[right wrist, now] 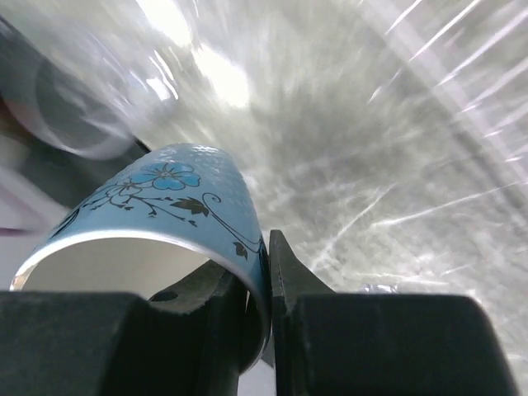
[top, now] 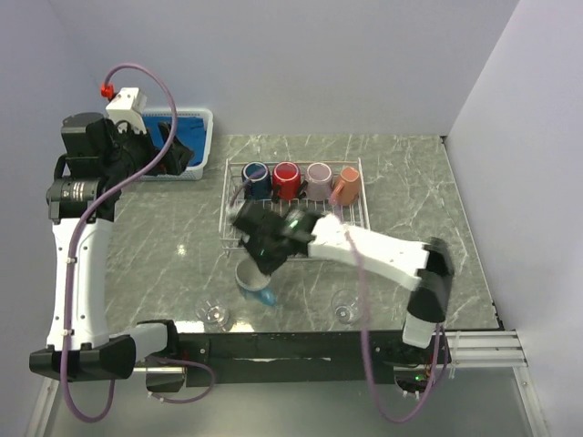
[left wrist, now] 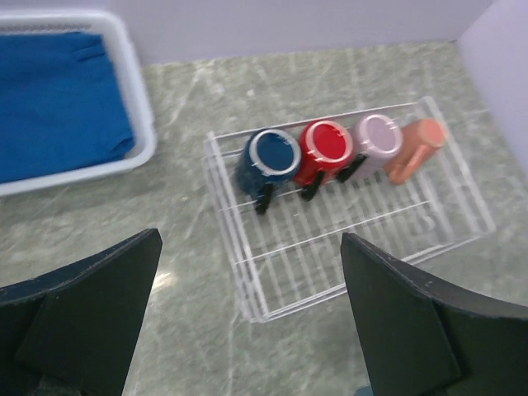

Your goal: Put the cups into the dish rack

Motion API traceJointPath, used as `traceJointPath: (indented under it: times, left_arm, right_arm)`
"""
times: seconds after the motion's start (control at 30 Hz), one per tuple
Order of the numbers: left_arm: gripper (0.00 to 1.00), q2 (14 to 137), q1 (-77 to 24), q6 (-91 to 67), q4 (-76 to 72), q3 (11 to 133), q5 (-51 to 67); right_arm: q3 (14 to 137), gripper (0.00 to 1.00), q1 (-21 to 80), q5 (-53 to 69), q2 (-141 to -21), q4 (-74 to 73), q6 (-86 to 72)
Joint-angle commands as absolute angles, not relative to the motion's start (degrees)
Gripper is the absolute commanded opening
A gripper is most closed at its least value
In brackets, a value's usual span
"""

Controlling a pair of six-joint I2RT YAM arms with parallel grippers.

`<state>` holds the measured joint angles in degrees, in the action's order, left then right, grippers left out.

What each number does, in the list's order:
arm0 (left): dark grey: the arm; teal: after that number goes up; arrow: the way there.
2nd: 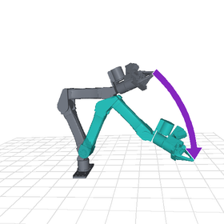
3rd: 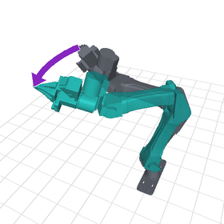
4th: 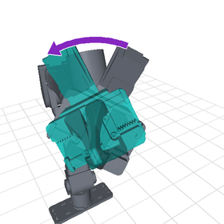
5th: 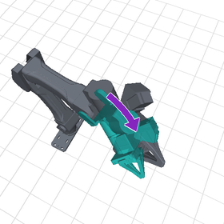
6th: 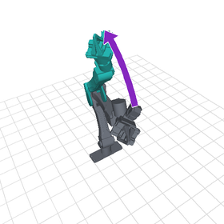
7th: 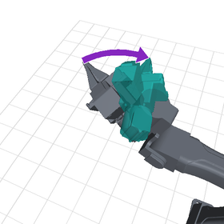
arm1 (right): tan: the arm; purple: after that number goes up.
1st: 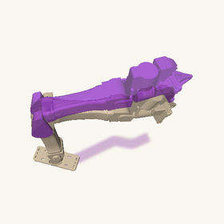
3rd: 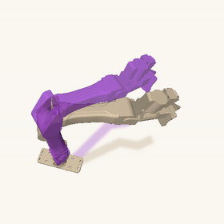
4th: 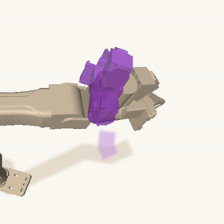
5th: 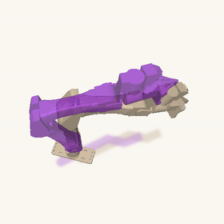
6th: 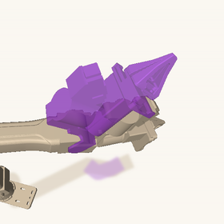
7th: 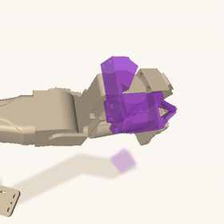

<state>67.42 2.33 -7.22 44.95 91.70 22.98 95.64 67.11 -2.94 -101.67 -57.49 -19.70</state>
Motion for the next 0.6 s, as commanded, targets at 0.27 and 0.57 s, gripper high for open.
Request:
traceJointPath:
  times: [0.27,0.57]
  left_arm:
    - [0.96,90.2,0.7,-24.9,41.2,113.3,47.2]
    - [0.96,93.0,-6.9,-25.9,39.0,112.2,53.3]
  right_arm:
    - [95.9,0.00,32.6,29.2,-78.0,-23.1,-41.5]
    - [91.0,0.00,26.9,38.7,-88.8,9.9,-63.7]
